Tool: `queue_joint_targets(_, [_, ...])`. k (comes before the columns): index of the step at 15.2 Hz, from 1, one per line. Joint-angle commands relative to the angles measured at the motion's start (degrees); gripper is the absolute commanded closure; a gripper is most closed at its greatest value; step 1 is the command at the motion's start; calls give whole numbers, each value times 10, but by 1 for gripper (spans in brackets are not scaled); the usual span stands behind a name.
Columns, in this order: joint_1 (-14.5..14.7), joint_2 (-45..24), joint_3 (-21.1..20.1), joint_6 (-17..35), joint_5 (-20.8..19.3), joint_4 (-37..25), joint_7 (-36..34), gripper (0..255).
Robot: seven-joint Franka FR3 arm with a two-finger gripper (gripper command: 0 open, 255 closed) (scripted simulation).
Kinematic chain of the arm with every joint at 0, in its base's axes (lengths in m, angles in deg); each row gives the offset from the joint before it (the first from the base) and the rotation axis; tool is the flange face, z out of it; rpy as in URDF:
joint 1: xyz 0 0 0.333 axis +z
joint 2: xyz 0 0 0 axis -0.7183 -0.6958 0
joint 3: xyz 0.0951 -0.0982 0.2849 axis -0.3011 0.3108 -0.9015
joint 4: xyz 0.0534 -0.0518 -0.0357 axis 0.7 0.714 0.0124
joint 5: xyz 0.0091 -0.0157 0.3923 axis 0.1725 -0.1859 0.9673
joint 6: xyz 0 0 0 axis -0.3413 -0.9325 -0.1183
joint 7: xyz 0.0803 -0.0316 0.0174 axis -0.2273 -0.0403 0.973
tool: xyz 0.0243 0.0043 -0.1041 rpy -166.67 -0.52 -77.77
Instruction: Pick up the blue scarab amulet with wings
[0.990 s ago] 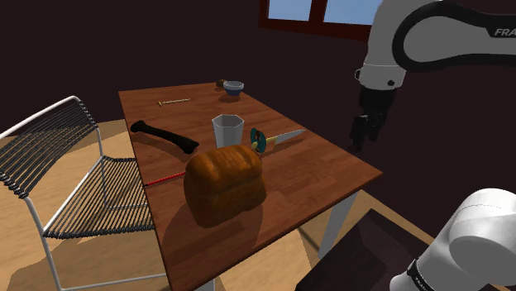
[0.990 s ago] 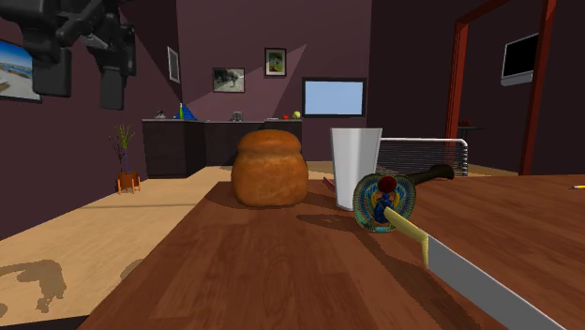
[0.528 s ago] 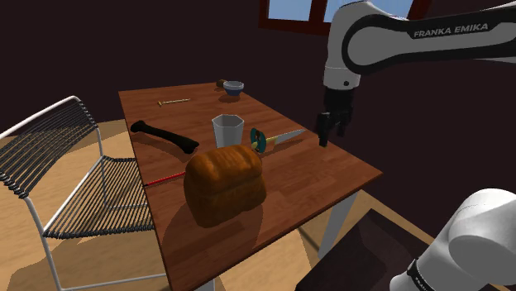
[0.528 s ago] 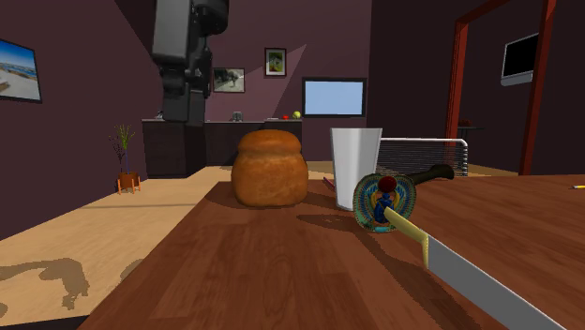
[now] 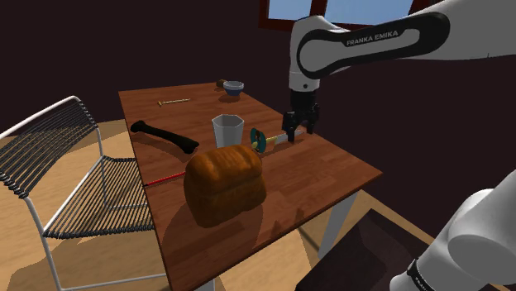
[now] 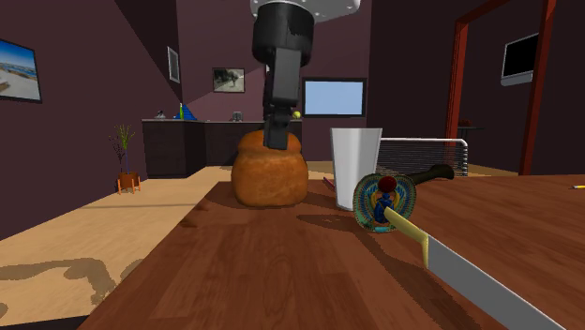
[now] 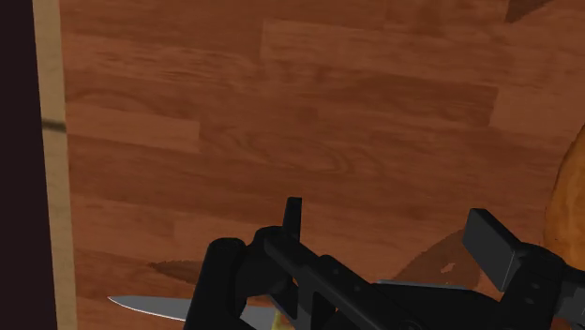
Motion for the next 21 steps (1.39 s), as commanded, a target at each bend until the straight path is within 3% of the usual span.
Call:
queue_joint_targets(1, [1, -46, -5, 0, -7, -44, -13, 0])
queue_joint_targets(13, [26, -333, -8, -48, -56, -369, -64, 0])
queue_joint_targets(21, [24, -339, -7, 7, -57, -319, -67, 0])
